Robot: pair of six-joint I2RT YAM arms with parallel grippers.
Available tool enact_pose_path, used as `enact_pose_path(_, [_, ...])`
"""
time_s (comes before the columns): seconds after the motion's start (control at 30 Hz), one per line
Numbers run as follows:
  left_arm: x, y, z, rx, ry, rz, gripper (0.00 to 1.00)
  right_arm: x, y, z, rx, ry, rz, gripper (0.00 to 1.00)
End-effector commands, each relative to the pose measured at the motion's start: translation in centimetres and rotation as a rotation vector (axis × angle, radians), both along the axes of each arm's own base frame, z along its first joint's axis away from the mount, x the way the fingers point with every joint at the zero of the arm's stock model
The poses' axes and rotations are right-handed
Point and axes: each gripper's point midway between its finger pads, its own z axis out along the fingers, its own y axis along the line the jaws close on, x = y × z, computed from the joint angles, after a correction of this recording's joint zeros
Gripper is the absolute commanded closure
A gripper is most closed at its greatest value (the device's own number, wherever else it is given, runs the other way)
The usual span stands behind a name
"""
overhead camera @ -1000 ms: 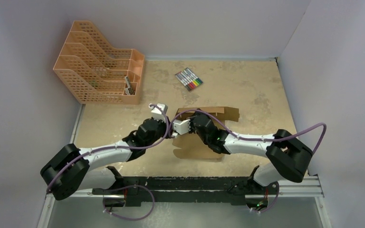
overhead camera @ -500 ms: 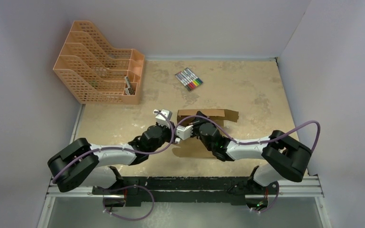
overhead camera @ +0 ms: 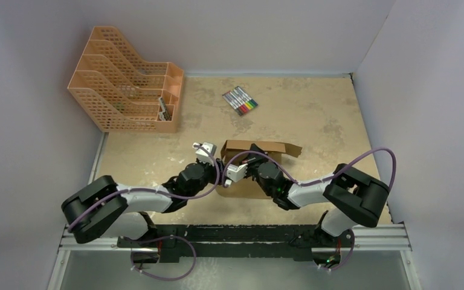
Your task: Fold the paper box
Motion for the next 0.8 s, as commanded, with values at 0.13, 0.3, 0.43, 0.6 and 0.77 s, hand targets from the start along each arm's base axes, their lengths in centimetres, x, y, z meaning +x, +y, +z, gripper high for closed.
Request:
enact_pose_path(0.13, [-0.1, 2.2, 6.2, -0.018, -0.053, 0.067, 0.41, -0.4, 0.1, 1.0, 0.053, -0.042, 0.017, 1.00])
enact_pose_path(0.3, [0.3, 5.8, 10.6, 0.039, -0.135, 0.156, 0.34, -0.5, 0.3, 1.1, 0.048, -0.038, 0.030, 1.00])
enact_pose_path(0.43, [3.1, 11.0, 11.0, 0.179, -0.085, 0.371, 0.29, -0.5, 0.3, 1.3, 0.050, -0.037, 0.036, 1.00])
enact_pose_path(0.6, [6.8, 13.2, 10.3, 0.294, 0.018, 0.383, 0.28, -0.7, 0.2, 1.4, 0.037, -0.042, 0.046, 1.00])
enact_pose_path(0.77, [9.7, 13.5, 7.3, 0.384, 0.108, 0.277, 0.28, -0.8, 0.1, 1.5, 0.035, -0.038, 0.048, 1.00])
